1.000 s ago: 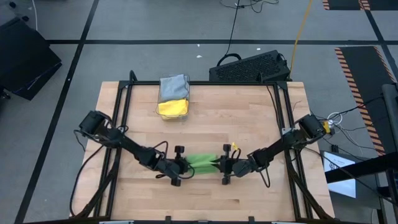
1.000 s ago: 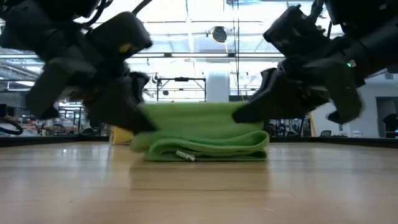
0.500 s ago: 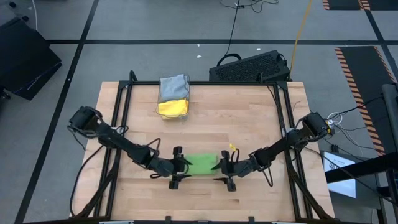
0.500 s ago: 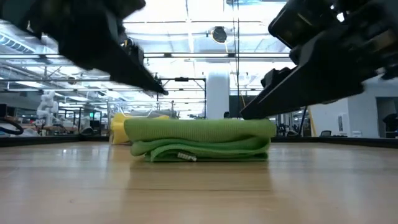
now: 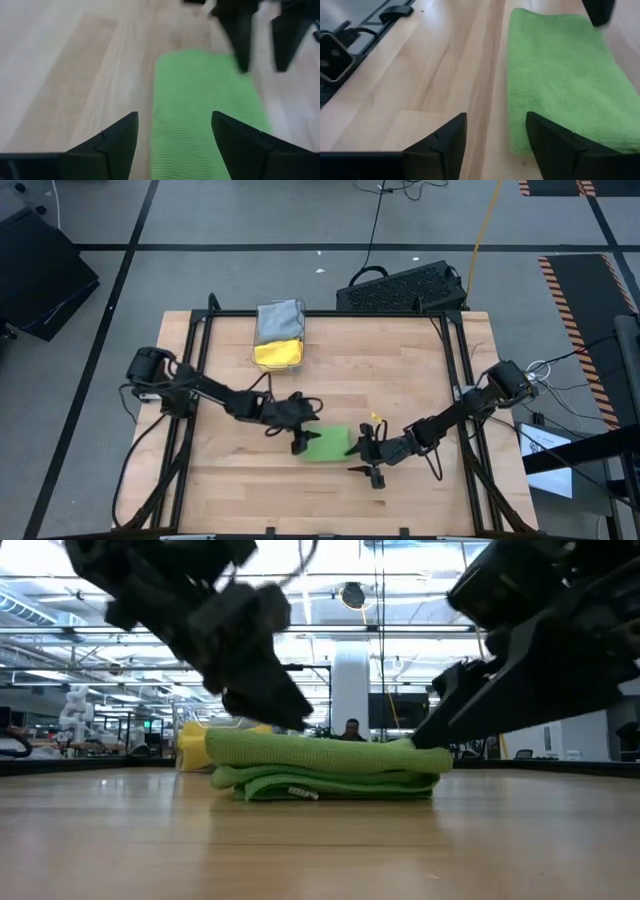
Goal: Fold microfiber towels
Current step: Put the green towel into the transparent bin
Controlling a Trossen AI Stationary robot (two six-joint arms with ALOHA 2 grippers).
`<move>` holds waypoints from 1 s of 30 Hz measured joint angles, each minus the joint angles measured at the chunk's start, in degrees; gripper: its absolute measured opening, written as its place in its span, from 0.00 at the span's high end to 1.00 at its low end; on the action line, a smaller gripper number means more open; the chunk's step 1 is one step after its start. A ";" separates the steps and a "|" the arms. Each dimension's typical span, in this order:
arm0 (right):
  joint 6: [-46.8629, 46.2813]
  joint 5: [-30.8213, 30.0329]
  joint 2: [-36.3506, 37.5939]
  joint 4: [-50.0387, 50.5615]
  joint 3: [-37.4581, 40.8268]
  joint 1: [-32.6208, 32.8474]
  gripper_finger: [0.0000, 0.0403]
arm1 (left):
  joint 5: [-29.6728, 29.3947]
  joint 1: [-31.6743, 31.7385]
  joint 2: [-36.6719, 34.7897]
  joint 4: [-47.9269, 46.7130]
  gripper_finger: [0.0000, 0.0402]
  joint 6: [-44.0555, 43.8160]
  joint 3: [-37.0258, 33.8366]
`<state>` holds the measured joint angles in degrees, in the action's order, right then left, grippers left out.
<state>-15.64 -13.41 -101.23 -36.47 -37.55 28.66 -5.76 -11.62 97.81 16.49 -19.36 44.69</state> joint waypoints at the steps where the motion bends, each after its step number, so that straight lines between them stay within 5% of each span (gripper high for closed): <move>1: 0.26 0.01 0.55 0.01 0.40 0.16 0.52 | 1.72 0.92 0.76 0.10 0.36 -0.53 0.00; 9: 4.00 -0.02 3.90 -0.19 3.53 0.34 0.53 | 17.13 6.21 4.56 -0.43 0.36 -6.50 0.00; 19: 4.78 -1.73 4.13 -0.94 5.84 0.18 0.54 | 17.97 3.87 11.04 2.29 0.39 -4.12 0.28; 23: 5.04 -1.76 4.13 -1.32 5.86 0.18 0.54 | 15.86 2.08 11.41 2.21 0.56 0.08 0.28; 28: 7.37 -3.69 4.13 -2.28 5.87 0.18 0.54 | 16.15 1.38 11.53 2.04 0.90 3.17 0.26; 30: 8.03 -5.79 4.13 -2.25 5.87 0.18 0.54 | 17.30 1.24 11.32 1.68 0.95 3.97 0.24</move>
<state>-7.60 -19.20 -97.10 -38.72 -31.68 28.84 11.54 -10.38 109.14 18.17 -15.40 44.93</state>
